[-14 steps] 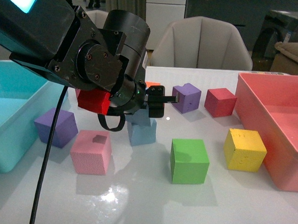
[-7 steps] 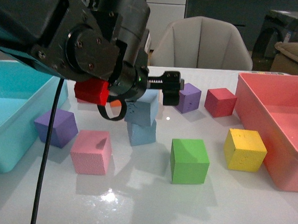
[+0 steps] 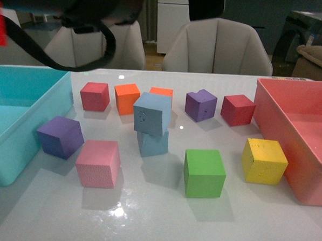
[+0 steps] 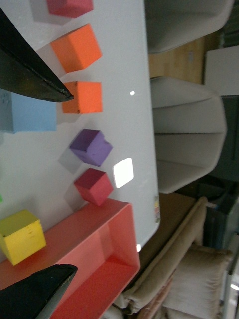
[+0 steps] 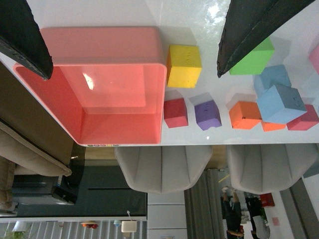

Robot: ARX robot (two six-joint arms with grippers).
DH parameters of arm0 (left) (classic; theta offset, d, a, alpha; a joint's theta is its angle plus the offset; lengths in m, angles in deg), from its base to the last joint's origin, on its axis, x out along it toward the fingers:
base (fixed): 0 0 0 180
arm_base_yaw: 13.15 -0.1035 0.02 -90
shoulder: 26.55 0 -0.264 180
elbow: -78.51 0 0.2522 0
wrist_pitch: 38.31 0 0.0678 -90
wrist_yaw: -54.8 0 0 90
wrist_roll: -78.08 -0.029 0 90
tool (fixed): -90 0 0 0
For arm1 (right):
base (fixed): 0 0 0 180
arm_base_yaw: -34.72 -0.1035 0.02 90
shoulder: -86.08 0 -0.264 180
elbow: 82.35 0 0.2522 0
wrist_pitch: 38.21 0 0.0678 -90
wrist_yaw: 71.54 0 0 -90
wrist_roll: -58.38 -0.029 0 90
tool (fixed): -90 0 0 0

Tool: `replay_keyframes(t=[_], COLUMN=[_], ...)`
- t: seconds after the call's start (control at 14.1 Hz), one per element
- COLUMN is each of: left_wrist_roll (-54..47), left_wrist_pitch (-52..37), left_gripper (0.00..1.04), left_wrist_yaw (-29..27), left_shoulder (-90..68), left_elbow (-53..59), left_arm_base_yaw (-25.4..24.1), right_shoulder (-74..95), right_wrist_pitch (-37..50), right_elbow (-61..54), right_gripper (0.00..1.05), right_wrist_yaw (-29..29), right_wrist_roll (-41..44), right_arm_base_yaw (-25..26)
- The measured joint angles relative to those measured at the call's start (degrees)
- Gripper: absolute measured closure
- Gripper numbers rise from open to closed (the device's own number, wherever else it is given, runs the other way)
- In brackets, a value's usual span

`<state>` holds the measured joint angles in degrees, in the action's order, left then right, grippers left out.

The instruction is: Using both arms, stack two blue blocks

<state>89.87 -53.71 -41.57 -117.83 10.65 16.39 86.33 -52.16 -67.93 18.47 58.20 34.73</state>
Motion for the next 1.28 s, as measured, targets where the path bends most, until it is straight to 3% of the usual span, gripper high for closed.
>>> replay_keyframes(t=[0.14,0.21,0.28,0.43,0.57,1.28], left_wrist_roll=[-6.69,-8.61,-9.81,-10.78,-10.97,-10.95], left_wrist_pitch=[-8.70,-10.10,-11.87,-12.07,-12.37,-4.55], left_gripper=[0.29,0.40,0.58,0.84,1.03,1.03], left_wrist_yaw=[-15.93,-17.86,-16.41,-10.99,-7.67,0.98], left_shoulder=[11.17,17.42,23.80,28.55,34.47,52.46], left_elbow=[11.65,17.94,25.51,33.86,38.86,49.62], left_arm_base_yaw=[-1.09,-4.35,-8.85,-11.93,-15.74,-24.24], right_shoulder=[0.00,0.00,0.00,0.00,0.00,0.00], right_wrist_pitch=[-0.02,-0.02,0.00,-0.02,-0.02,-0.02], right_elbow=[0.00,0.00,0.00,0.00,0.00,0.00], right_gripper=[0.06,0.06,0.06,0.06,0.06,0.06], right_wrist_yaw=[0.00,0.00,0.02,0.02,0.00,0.00], right_wrist_roll=[0.00,0.00,0.00,0.00,0.00,0.00], right_arm_base_yaw=[0.00,0.00,0.00,0.00,0.00,0.00])
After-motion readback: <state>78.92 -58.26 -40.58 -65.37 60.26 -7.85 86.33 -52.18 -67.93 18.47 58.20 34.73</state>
